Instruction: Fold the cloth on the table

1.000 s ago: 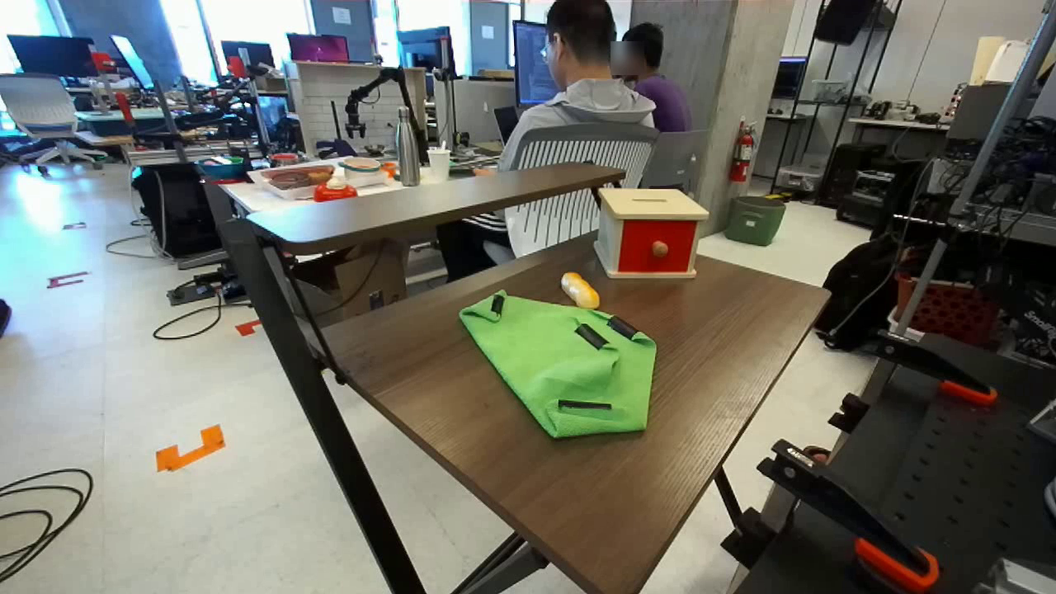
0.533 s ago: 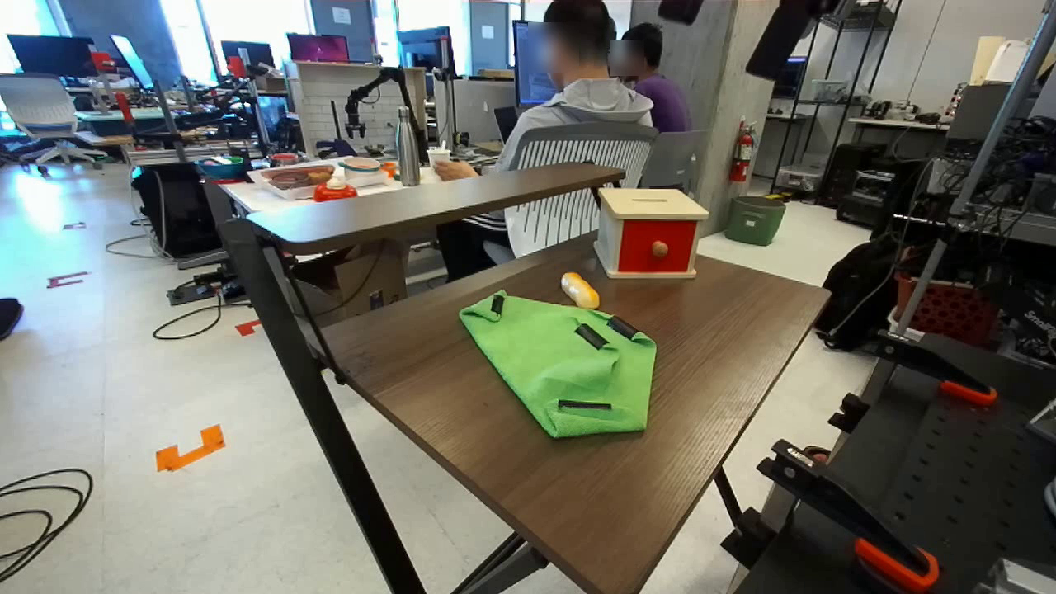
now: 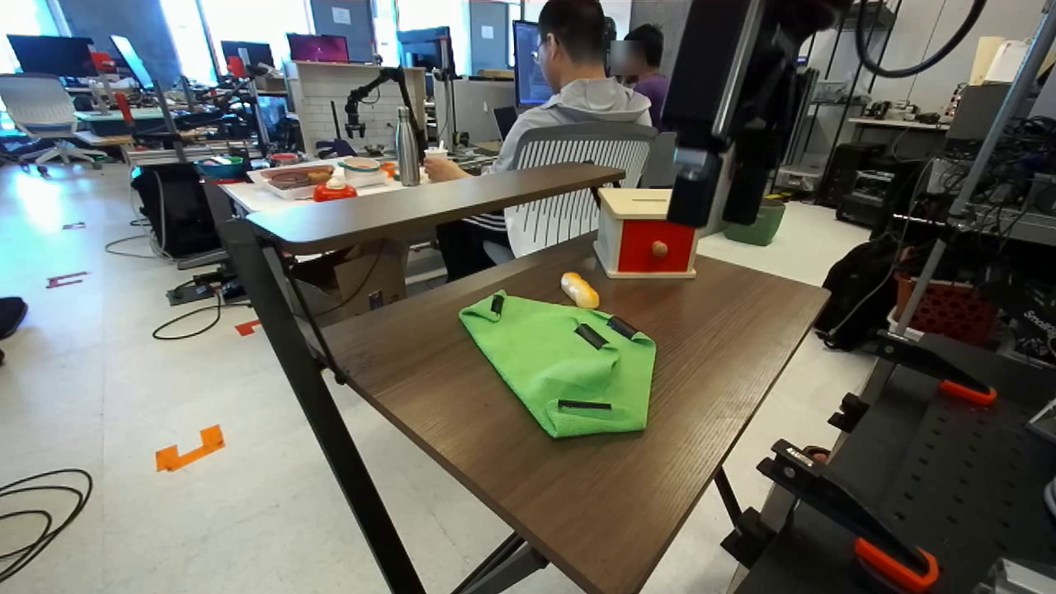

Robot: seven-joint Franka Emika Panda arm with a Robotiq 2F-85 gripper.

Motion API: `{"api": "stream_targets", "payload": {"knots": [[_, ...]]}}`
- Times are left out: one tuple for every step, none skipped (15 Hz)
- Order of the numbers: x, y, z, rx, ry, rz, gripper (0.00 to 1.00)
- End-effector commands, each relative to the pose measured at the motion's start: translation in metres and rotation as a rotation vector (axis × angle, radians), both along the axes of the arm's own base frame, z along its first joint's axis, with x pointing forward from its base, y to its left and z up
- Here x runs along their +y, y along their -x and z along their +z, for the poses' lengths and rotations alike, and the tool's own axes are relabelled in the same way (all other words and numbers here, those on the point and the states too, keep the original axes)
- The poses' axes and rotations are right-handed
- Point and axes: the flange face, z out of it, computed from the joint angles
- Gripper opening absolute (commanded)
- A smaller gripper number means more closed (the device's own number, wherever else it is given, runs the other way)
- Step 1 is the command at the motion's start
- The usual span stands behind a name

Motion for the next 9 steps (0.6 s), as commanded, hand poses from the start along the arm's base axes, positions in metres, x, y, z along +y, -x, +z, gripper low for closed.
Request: {"api": "stream_targets", "payload": {"knots": [[-0.004,-0.012,-0.04,0.086,0.083,0.114,1.0],[-0.007,-0.013,-0.052,0.094,0.117,0.143,1.0],[-0.009,-0.013,-0.064,0.092,0.155,0.171,1.0],[-0.01,-0.014,-0.075,0.095,0.184,0.196,1.0],[-0.011,-0.016,-0.086,0.084,0.21,0.219,1.0],[-0.012,-0.018,-0.095,0.077,0.226,0.238,1.0],[-0.01,-0.021,-0.102,0.058,0.235,0.252,1.0],[-0.009,-0.023,-0.11,0.038,0.242,0.265,1.0],[-0.006,-0.024,-0.117,0.017,0.243,0.277,1.0]]}}
